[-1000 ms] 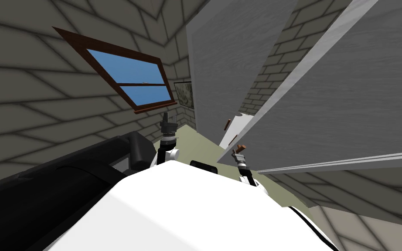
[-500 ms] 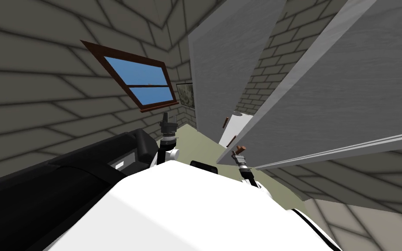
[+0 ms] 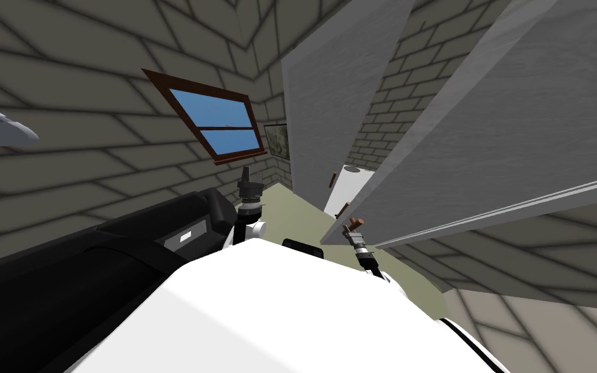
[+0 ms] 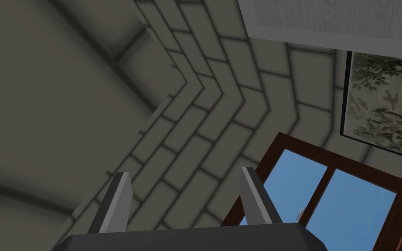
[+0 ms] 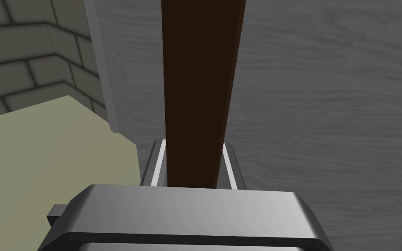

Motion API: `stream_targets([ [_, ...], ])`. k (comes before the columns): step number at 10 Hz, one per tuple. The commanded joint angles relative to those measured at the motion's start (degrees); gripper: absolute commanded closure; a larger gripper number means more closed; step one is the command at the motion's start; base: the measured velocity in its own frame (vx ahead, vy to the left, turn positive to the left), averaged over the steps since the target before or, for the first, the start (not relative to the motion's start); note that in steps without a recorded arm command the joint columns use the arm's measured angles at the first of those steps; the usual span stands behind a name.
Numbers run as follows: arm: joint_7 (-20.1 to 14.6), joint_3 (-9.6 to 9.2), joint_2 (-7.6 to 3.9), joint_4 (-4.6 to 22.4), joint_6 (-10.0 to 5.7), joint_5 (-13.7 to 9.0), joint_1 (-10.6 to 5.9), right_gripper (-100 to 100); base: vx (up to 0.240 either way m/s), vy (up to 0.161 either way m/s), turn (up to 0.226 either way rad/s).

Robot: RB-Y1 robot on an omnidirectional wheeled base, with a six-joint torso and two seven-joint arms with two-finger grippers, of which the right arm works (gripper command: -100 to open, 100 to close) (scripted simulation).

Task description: Pull the door open

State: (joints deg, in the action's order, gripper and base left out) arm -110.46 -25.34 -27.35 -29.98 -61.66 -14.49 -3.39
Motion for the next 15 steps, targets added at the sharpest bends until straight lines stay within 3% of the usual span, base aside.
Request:
stream_targets([
  [1,-0.42,-0.09,-0.41,0.52,-1.18,0.01,0.27,100,-0.116,-0.068,0.208],
  [9,-2.53,-0.53,-2.44,3.08,-7.02,0.09,1.58,100,-0.201,-0.102,0.196],
  [11,-2.88,-0.6,-2.78,3.51,-8.0,0.1,1.81,100,-0.169,-0.064,0.12],
  [12,-2.62,-0.75,-2.51,3.39,-6.95,0.19,2.1,100,-0.077,-0.028,0.028],
  [15,-2.98,-1.12,-2.81,4.1,-8.12,0.19,2.33,100,-0.174,-0.072,0.142],
])
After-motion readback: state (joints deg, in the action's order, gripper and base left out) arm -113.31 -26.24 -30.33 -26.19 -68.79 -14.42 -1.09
